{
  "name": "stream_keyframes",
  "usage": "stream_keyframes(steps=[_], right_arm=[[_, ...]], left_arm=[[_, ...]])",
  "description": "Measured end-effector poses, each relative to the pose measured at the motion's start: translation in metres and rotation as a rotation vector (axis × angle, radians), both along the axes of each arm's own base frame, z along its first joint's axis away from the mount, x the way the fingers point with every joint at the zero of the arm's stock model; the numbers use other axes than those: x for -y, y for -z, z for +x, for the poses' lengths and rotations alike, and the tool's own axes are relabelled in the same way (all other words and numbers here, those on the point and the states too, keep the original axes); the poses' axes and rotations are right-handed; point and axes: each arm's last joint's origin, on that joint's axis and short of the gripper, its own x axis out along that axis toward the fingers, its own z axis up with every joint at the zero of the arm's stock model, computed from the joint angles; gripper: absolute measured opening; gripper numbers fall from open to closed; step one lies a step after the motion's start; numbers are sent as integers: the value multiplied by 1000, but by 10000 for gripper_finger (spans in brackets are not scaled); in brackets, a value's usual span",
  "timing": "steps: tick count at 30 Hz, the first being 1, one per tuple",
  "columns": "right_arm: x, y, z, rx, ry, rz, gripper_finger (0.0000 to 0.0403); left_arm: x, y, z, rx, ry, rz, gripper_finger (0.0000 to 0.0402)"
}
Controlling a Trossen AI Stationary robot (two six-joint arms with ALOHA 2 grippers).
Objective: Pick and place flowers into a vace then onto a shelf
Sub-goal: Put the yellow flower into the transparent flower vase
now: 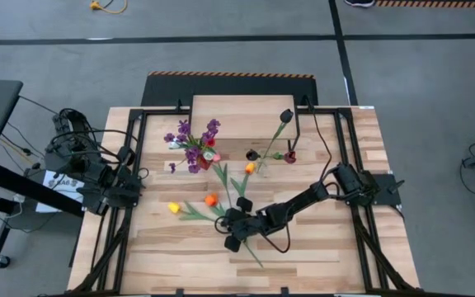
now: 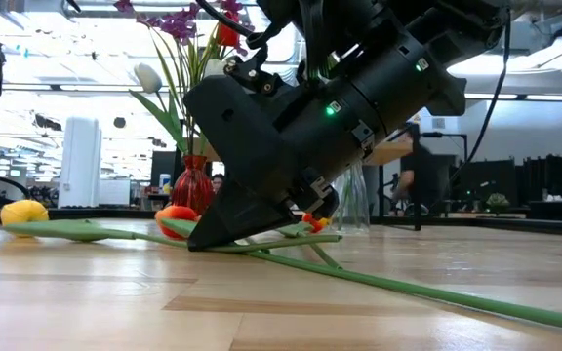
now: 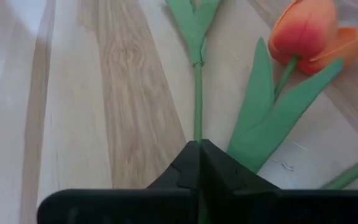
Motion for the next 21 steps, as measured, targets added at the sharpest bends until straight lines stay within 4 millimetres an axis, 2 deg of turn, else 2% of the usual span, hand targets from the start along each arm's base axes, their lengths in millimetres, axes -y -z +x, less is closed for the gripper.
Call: stream_keyframes(steps=[9,21], right_arm=[[-8,-20,17,-40,-109,-64,0],[-8,-42,31,-96,-185,-157,0]], left_arm=[[0,0,0,0,-1,0,83],[0,0,0,0,-1,1,83]])
